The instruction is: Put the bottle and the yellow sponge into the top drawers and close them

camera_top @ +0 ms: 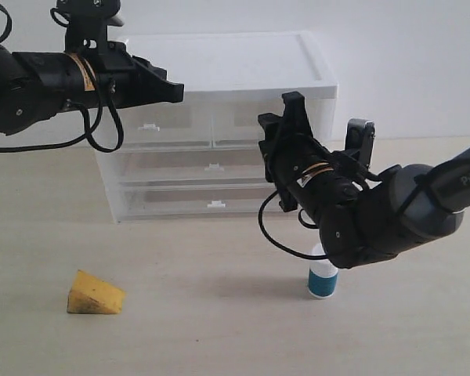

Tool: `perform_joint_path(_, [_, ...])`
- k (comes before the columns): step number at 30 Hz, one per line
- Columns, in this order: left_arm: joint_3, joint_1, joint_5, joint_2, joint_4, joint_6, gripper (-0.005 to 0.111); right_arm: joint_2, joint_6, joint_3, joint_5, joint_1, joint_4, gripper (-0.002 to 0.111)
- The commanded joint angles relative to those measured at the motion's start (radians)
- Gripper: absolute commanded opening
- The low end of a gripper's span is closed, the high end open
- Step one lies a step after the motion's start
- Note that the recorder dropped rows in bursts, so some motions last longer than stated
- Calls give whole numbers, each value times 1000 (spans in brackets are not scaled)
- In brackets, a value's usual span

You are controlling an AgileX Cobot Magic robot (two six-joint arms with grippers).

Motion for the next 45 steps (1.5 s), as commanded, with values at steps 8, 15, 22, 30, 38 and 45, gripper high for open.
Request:
perform_joint_path(8, [-3, -3, 27, 3, 24, 4, 4, 1, -45, 37, -94, -13, 61, 42])
perform_joint_path(15, [-3, -3, 34, 3, 26, 4, 4, 1, 42, 69, -192, -13, 56, 42])
perform_joint_path(22, [-3, -3, 34, 3, 26, 2, 4, 1, 42, 67, -121, -13, 34, 42])
perform_joint_path(30, [-3, -3, 36, 3, 26, -4, 4, 1, 21, 5, -106, -13, 25, 25])
perform_joint_path(38, [-3, -3, 36, 3, 26, -4, 4, 1, -4, -30, -95, -13, 39, 17])
perform_joint_path(45, [-3, -3, 39, 3, 26, -4, 4, 1, -20, -26, -95, -13, 45, 0])
